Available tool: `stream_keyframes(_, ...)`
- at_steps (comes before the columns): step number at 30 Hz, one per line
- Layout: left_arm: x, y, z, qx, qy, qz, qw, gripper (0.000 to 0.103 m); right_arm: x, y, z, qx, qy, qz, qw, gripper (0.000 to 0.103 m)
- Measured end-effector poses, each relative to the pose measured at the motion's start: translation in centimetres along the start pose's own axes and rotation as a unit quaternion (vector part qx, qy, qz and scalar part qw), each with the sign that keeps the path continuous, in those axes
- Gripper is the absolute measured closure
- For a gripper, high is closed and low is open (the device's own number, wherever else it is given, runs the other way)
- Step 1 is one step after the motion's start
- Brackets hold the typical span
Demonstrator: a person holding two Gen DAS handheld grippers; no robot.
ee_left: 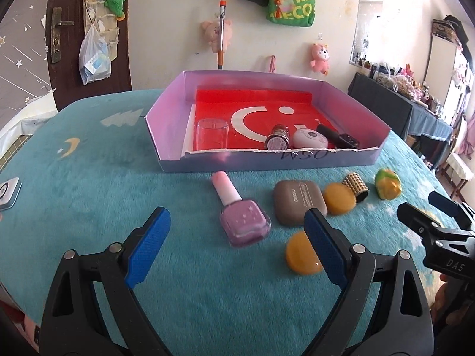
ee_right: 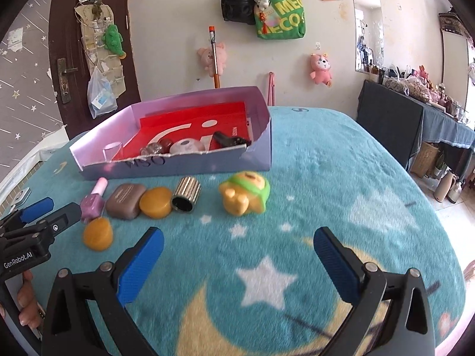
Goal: Organize rigid objects
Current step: 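Grasp the pink nail polish with the left tool while the right tool grasps the green-hooded toy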
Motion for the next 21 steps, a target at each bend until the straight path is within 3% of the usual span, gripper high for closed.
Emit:
stream_keyframes(9, 1.2, -1.4, -3.4, 0.064, 0.010, 0.002, 0.9979, 0.011, -0.5, -3.0, -2.6, 0.050, -0.001, -0.021, 0.998, 0.000)
stream_keyframes(13, 1.5, -1.3, -4.3, 0.087, 0.012, -0.003, 0.9961, 0.011, -0.6, -4.1, -3.6, 0.050, 0.025, -0.010, 0.998, 0.000)
stream_keyframes(21, 2.9, -0.9, -3.8, 0.101, 0.006, -0.018, 0.9947, 0.010, -0.8, -4.9, -5.5, 0.073, 0.035, -0.006, 0.997, 0.000)
Point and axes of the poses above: each gripper's, at about its wrist camera, not at the fingertips, and z roughly against the way its jaws point, x to its left, y to its underside, the point moved 2 cm from there along -z, roughly the way its jaws point, and after that the axes turned 11 degrees about -z, right-handed, at the moved point
